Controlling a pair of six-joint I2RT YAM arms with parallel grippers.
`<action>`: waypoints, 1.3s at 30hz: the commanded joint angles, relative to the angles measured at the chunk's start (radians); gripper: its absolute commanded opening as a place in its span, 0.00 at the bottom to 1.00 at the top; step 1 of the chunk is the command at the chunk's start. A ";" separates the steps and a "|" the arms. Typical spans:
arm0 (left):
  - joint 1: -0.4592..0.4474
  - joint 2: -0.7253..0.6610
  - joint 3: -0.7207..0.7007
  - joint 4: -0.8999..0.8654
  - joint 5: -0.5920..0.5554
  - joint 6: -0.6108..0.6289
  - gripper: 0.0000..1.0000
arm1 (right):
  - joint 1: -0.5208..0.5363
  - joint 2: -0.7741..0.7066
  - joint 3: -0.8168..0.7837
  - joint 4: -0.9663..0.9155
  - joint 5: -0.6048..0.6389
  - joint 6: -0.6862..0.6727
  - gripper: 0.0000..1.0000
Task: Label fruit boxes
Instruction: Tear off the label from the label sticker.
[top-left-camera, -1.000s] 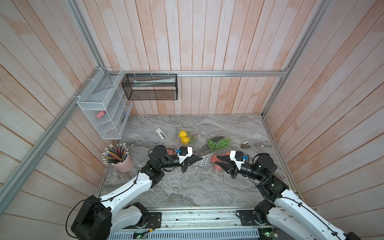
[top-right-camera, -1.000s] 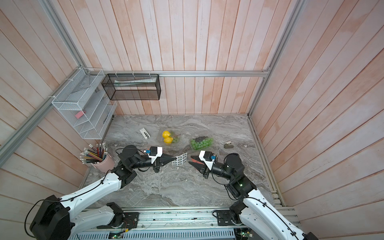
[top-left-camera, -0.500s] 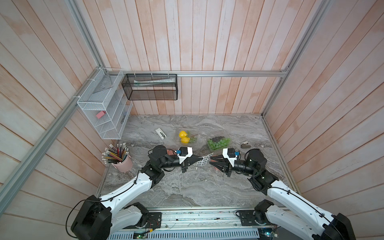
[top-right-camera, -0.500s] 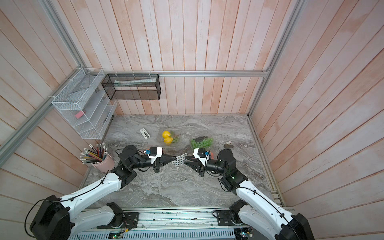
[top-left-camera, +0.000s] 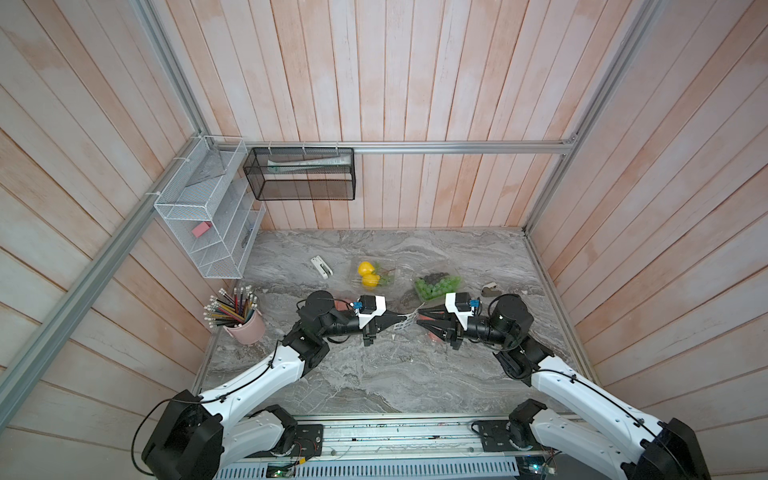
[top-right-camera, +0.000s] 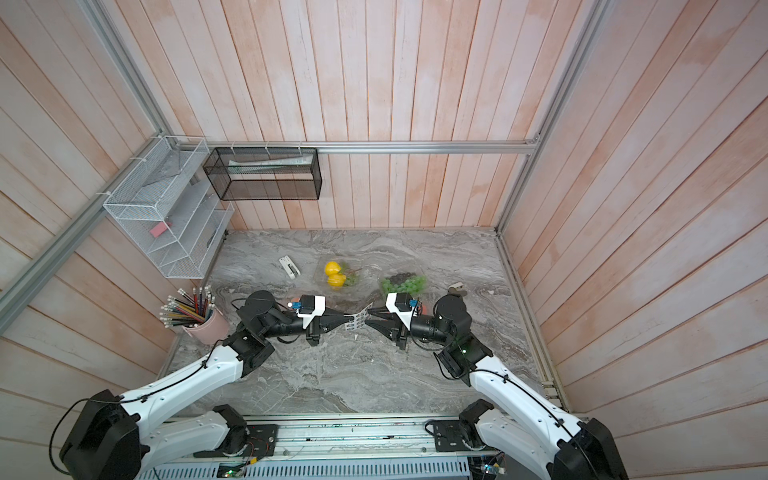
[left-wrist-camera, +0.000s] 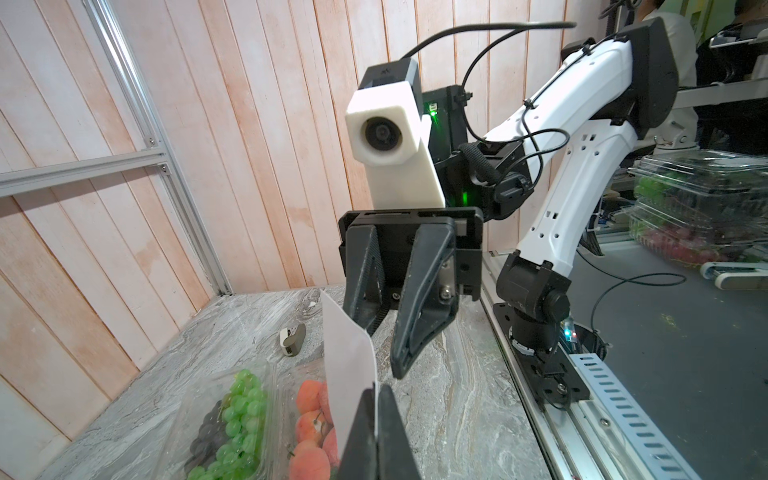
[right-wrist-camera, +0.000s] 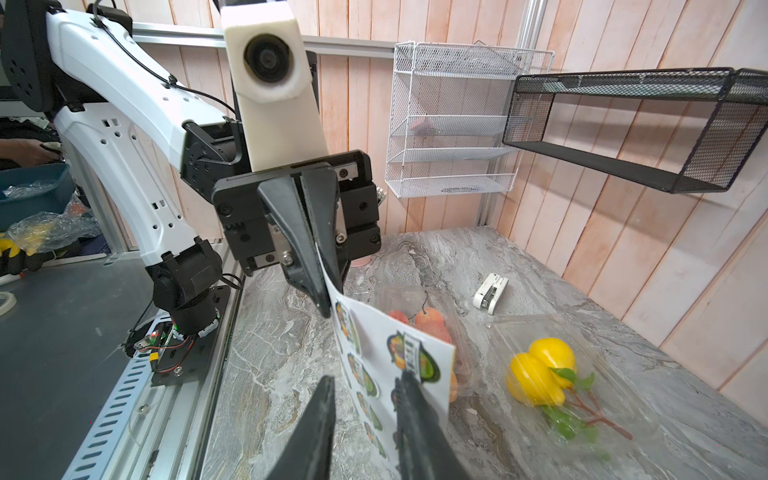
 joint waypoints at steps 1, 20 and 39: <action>-0.006 0.004 -0.002 -0.010 0.013 0.015 0.00 | 0.000 0.006 0.036 0.043 -0.037 0.021 0.27; -0.009 0.004 -0.003 -0.001 0.001 0.018 0.00 | -0.001 0.025 0.044 0.080 -0.052 0.047 0.18; -0.014 0.002 -0.007 0.001 -0.017 0.024 0.00 | -0.001 0.033 0.041 0.099 -0.069 0.069 0.11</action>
